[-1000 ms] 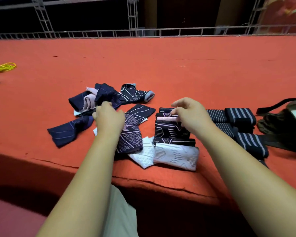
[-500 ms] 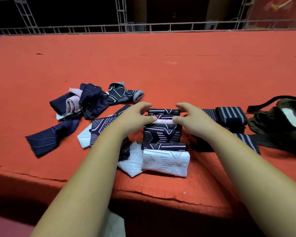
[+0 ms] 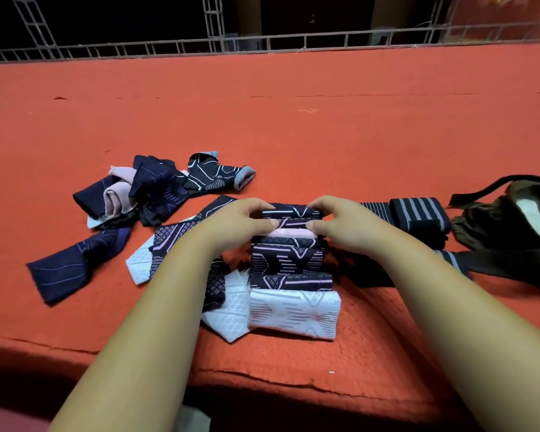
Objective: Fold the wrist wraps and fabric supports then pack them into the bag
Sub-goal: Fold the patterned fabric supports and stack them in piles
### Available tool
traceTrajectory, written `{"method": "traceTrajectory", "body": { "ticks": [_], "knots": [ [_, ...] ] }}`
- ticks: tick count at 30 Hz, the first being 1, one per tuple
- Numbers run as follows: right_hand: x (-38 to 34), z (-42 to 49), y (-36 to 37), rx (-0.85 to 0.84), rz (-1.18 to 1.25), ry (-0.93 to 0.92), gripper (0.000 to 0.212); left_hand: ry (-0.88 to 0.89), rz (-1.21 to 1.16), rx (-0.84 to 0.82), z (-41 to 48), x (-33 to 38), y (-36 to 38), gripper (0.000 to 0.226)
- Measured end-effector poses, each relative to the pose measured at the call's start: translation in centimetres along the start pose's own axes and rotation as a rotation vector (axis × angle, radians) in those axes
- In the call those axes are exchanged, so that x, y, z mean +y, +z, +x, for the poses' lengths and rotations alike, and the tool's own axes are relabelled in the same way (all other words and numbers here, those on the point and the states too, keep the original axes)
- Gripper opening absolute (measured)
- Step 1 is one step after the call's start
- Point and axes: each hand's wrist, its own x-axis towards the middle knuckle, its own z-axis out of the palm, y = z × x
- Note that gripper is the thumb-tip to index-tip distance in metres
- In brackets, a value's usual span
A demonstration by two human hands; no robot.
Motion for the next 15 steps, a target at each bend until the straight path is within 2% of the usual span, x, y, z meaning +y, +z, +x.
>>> {"method": "traceTrajectory", "body": {
  "ticks": [3,7,9,13,15],
  "knots": [
    [-0.3,-0.7,-0.3,-0.057,-0.011,-0.025,0.037,0.010,0.004,-0.089,-0.2,0.0,-0.4,0.040],
    [-0.6,-1.3,-1.1,-0.135,-0.101,-0.026,0.059,0.022,0.050,-0.101,-0.3,-0.2,-0.5,0.048],
    [-0.5,-1.3,-1.1,-0.155,-0.107,-0.018,0.063,0.024,0.110,-0.102,-0.3,-0.2,-0.2,0.054],
    [-0.1,-0.9,-0.3,-0.139,-0.165,-0.031,0.074,0.016,0.178,-0.043,-0.1,-0.6,0.0,0.053],
    [0.0,-0.6,0.3,-0.077,-0.143,-0.035,0.070,0.022,0.170,-0.019,-0.2,-0.9,0.3,0.050]
  ]
}}
